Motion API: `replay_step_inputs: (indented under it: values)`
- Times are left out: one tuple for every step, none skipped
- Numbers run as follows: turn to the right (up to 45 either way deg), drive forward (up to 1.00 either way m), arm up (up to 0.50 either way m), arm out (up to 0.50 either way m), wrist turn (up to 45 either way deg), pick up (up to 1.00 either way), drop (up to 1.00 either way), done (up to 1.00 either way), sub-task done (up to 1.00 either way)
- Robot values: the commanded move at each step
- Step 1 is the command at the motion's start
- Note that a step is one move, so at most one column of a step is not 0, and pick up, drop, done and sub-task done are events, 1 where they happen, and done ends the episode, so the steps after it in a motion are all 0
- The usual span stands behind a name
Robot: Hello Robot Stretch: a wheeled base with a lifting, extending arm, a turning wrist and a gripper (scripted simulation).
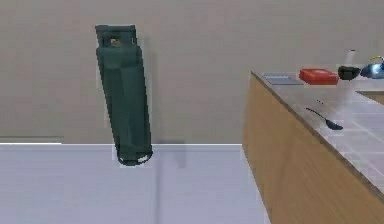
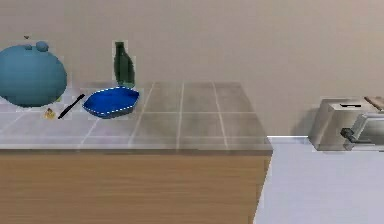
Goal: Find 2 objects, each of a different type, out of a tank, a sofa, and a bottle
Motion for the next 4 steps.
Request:
replay_step_inputs:
  values:
    - [45.0, 0.0, 0.0, 0.0, 0.0, 0.0, 0.0, 0.0, 0.0]
    - [0.0, 0.0, 0.0, 0.0, 0.0, 0.0, 0.0, 0.0, 1.0]
    - [-33.0, 0.0, 0.0, 0.0, 0.0, 0.0, 0.0, 0.0, 0.0]
    - [0.0, 0.15, 0.0, 0.0, 0.0, 0.0, 0.0, 0.0, 0.0]
